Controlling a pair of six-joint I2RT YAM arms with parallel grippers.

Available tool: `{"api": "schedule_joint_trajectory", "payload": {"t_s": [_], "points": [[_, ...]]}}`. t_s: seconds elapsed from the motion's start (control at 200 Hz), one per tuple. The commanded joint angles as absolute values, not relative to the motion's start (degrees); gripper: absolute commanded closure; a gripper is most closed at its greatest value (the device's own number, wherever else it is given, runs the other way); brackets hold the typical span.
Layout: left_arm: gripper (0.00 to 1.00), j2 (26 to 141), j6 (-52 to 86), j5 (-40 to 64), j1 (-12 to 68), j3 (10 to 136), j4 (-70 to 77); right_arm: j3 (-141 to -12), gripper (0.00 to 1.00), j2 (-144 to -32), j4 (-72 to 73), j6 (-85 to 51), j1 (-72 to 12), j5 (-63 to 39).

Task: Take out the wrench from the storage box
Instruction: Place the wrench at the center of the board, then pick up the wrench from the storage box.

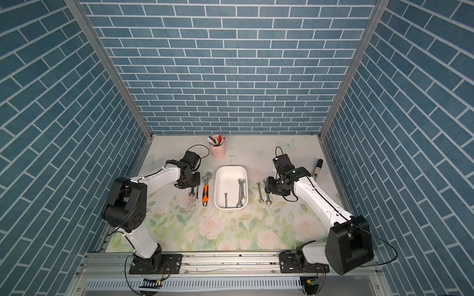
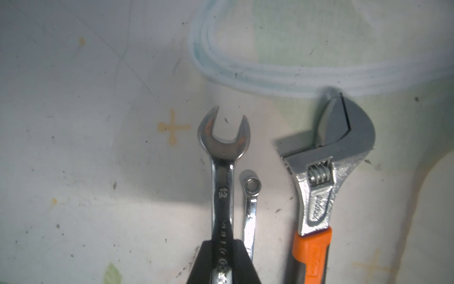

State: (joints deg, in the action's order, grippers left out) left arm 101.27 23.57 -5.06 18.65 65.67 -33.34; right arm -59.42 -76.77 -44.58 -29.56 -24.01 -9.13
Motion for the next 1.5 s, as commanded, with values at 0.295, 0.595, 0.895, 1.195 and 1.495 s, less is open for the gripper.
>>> {"api": "schedule_joint_trajectory", "payload": {"t_s": [0.295, 0.595, 0.895, 1.195, 1.495], "points": [[0.92, 104.75, 23.11, -6.49, 17.40, 62.85, -32.34, -63.37, 0.46, -78.74, -46.55, -30.24, -26.98, -9.07], [0.63, 102.50, 24.23, -6.16, 17.36, 61.46, -32.20, -70.19, 0.46, -81.35, -49.28, -33.67, -32.77, -6.21], [0.32, 93.45, 25.15, -4.14, 17.40, 61.61, -33.49, -79.62, 0.46, -87.32, -52.33, -37.85, -40.01, -2.12], [0.29, 81.70, 26.10, -1.93, 17.36, 60.71, -32.81, -92.68, 0.46, -97.49, -57.40, -42.20, -47.37, 2.08], [0.29, 76.04, 25.69, -3.14, 17.24, 58.28, -31.72, -100.29, 0.46, -108.71, -57.34, -43.68, -51.37, 8.32]]}}
